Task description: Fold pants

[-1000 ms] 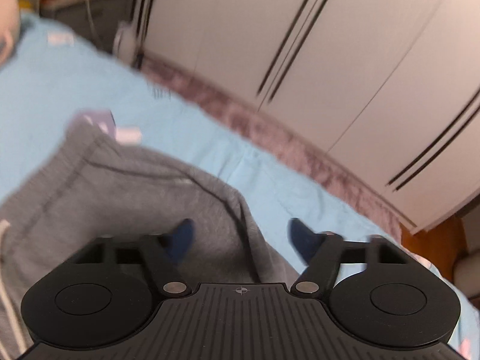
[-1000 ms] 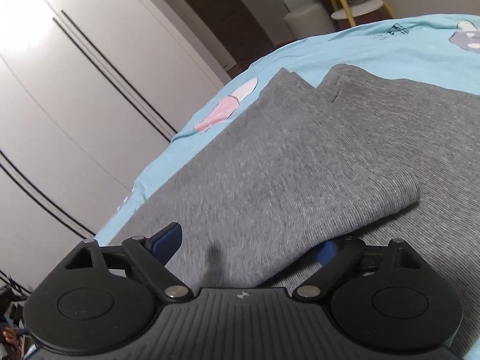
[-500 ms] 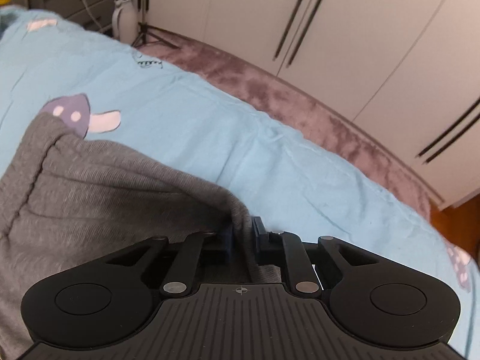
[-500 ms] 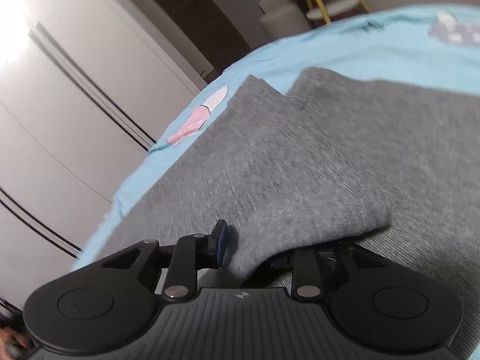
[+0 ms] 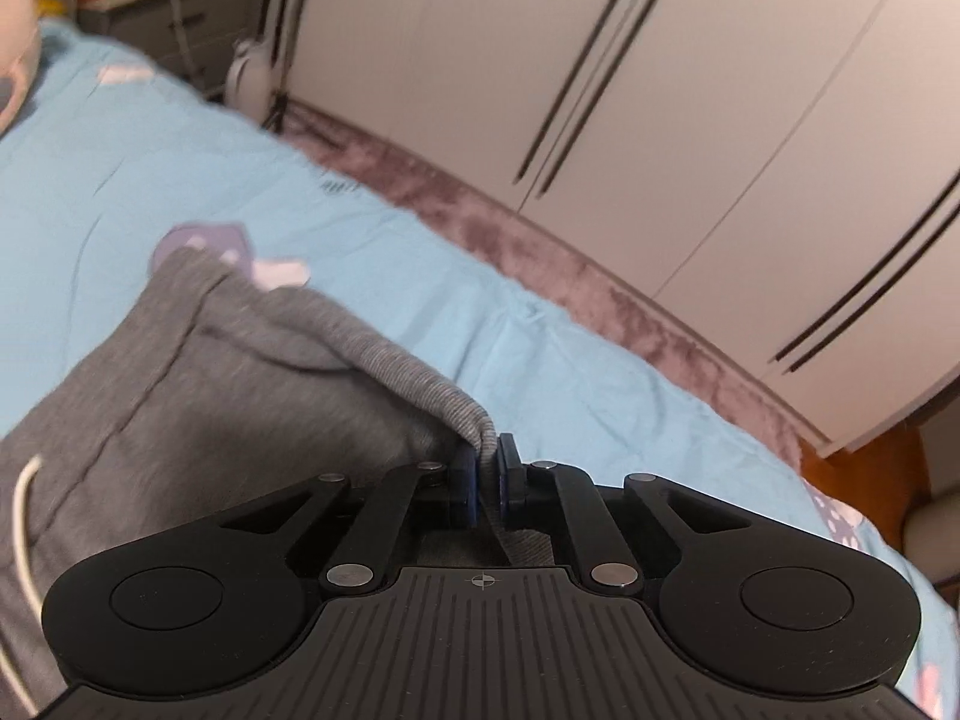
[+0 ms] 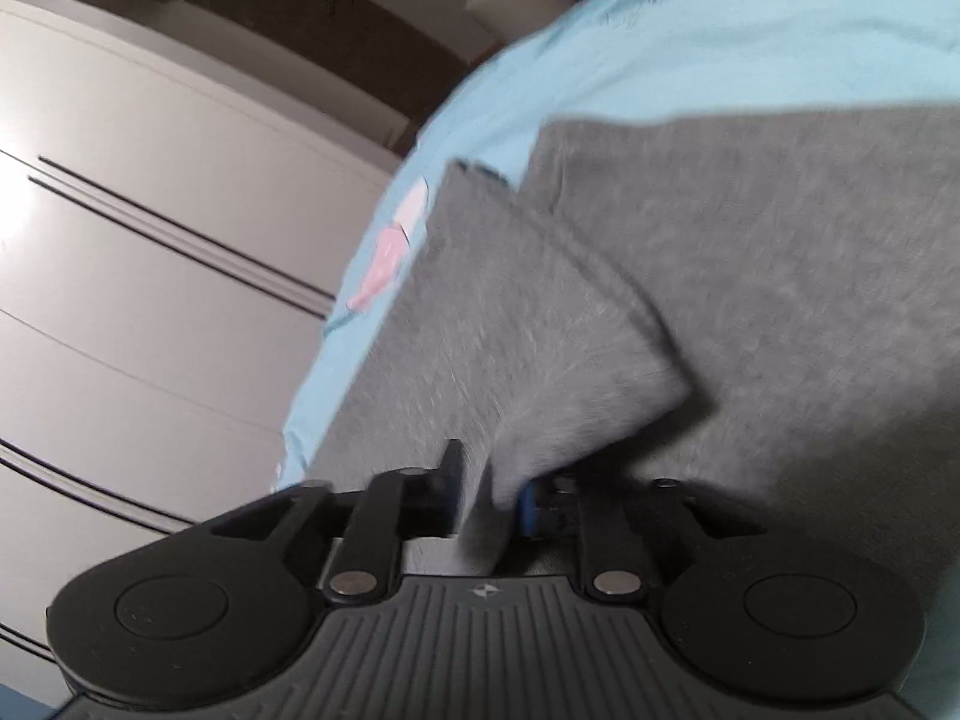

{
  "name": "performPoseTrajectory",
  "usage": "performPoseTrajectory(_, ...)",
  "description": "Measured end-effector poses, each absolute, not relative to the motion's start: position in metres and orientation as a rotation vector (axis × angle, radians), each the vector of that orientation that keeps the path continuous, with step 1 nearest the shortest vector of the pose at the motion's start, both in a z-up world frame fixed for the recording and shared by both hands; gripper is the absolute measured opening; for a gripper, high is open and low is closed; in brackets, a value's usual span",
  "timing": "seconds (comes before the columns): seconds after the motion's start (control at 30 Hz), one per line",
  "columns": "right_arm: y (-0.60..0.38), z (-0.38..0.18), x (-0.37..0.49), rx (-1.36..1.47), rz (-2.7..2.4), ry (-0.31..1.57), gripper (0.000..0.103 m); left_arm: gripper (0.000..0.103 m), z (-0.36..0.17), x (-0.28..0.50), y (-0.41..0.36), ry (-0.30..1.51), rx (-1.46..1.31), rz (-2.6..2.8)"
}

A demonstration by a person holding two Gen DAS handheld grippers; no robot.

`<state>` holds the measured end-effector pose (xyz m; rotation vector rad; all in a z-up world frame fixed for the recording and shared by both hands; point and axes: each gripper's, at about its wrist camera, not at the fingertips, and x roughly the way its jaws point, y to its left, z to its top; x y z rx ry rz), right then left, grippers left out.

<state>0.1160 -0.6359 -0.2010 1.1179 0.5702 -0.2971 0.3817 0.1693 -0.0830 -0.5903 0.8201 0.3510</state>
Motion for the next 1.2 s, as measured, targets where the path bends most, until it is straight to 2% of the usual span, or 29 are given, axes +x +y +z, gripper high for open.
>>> performPoseTrajectory(0.03, -0.635, -0.204, 0.119, 1.109, -0.299, 0.565, 0.031, 0.008, -0.082, 0.376, 0.171, 0.819, -0.617, 0.35)
performPoseTrajectory(0.07, -0.634, -0.204, 0.122, 1.098, -0.3, 0.557, 0.025, 0.008, -0.08, 0.37, 0.172, 0.814, -0.64, 0.348)
performPoseTrajectory(0.1, -0.634, -0.202, 0.126, 1.085, -0.313, 0.565, 0.018, 0.008, -0.075, 0.363, 0.174, 0.808, -0.651, 0.337)
performPoseTrajectory(0.13, -0.634, -0.201, 0.129, 1.084, -0.322, 0.573, 0.005, 0.008, -0.07, 0.358, 0.175, 0.806, -0.652, 0.335)
performPoseTrajectory(0.23, -0.637, -0.187, 0.144, 1.103, -0.318, 0.563, 0.005, 0.007, -0.044, 0.343, 0.18, 0.775, -0.666, 0.319)
performPoseTrajectory(0.3, -0.636, -0.156, 0.162, 1.053, -0.283, 0.533, 0.005, 0.007, -0.022, 0.329, 0.185, 0.734, -0.701, 0.288)
performPoseTrajectory(0.37, -0.636, -0.112, 0.18, 0.991, -0.216, 0.459, 0.005, 0.007, -0.002, 0.309, 0.186, 0.686, -0.713, 0.26)
performPoseTrajectory(0.47, -0.647, -0.049, 0.177, 1.069, -0.08, 0.282, 0.005, 0.007, 0.02, 0.261, 0.186, 0.597, -0.674, 0.205)
performPoseTrajectory(0.57, -0.665, -0.028, 0.145, 1.12, 0.0, 0.149, 0.005, 0.008, 0.011, 0.192, 0.19, 0.548, -0.654, 0.142)
performPoseTrajectory(0.63, -0.679, -0.039, 0.115, 1.088, -0.029, 0.155, 0.005, 0.01, -0.015, 0.142, 0.187, 0.58, -0.603, 0.112)
performPoseTrajectory(0.7, -0.694, -0.072, 0.085, 1.048, -0.134, 0.235, 0.005, 0.015, -0.061, 0.103, 0.177, 0.657, -0.55, 0.083)
performPoseTrajectory(0.83, -0.706, -0.171, 0.072, 1.047, -0.443, 0.578, 0.005, 0.018, -0.144, 0.076, 0.172, 0.876, -0.471, 0.215)
performPoseTrajectory(0.87, -0.701, -0.194, 0.075, 1.025, -0.496, 0.663, 0.005, 0.022, -0.151, 0.072, 0.175, 0.869, -0.495, 0.214)
performPoseTrajectory(0.9, -0.697, -0.2, 0.072, 1.014, -0.486, 0.631, 0.004, 0.027, -0.152, 0.068, 0.18, 0.841, -0.53, 0.225)
performPoseTrajectory(0.93, -0.695, -0.196, 0.07, 0.992, -0.485, 0.615, 0.006, 0.043, -0.148, 0.067, 0.185, 0.816, -0.559, 0.236)
performPoseTrajectory(0.97, -0.694, -0.192, 0.075, 0.968, -0.482, 0.629, 0.008, 0.054, -0.142, 0.067, 0.19, 0.783, -0.57, 0.25)
performPoseTrajectory(1.0, -0.693, -0.187, 0.079, 0.948, -0.474, 0.635, 0.01, 0.076, -0.136, 0.066, 0.19, 0.753, -0.561, 0.28)
performPoseTrajectory(1.03, -0.693, -0.187, 0.073, 0.945, -0.465, 0.631, 0.017, 0.086, -0.128, 0.065, 0.191, 0.712, -0.541, 0.329)
performPoseTrajectory(1.07, -0.688, -0.188, 0.069, 0.949, -0.455, 0.619, 0.021, 0.088, -0.124, 0.066, 0.193, 0.669, -0.521, 0.363)
performPoseTrajectory(1.2, -0.686, -0.198, 0.062, 0.993, -0.447, 0.547, 0.021, 0.085, -0.128, 0.093, 0.213, 0.674, -0.589, 0.364)
